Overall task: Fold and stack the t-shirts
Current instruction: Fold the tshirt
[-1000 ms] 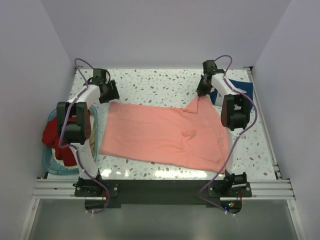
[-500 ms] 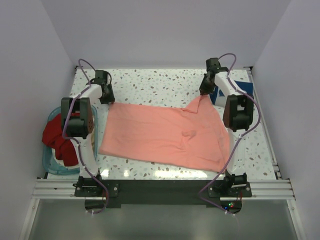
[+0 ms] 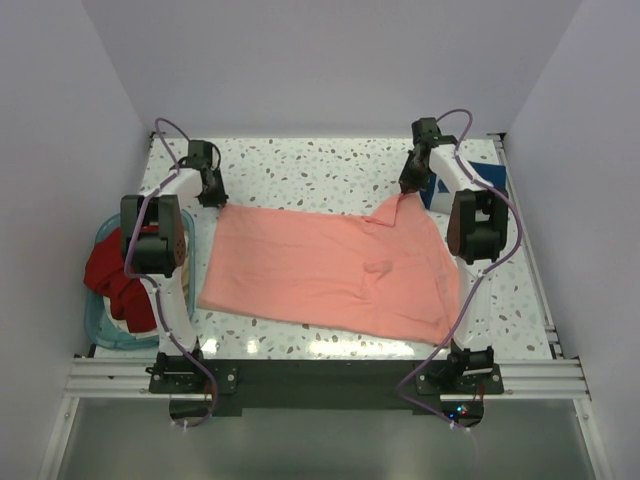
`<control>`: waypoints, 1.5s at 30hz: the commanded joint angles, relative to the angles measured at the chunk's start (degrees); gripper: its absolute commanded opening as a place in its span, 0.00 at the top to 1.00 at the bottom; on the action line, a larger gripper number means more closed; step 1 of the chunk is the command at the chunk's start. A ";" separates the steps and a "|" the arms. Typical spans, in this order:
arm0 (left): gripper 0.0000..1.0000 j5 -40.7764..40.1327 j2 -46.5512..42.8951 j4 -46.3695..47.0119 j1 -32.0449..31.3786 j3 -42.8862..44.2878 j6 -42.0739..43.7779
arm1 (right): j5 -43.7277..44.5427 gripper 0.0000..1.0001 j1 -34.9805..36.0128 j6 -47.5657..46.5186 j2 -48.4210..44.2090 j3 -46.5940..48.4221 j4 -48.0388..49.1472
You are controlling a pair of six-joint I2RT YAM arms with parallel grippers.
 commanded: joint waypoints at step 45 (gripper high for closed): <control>1.00 20.29 -2.57 10.00 3.31 3.20 -7.43 | -2.24 1.00 -1.95 5.38 -7.60 11.06 -8.98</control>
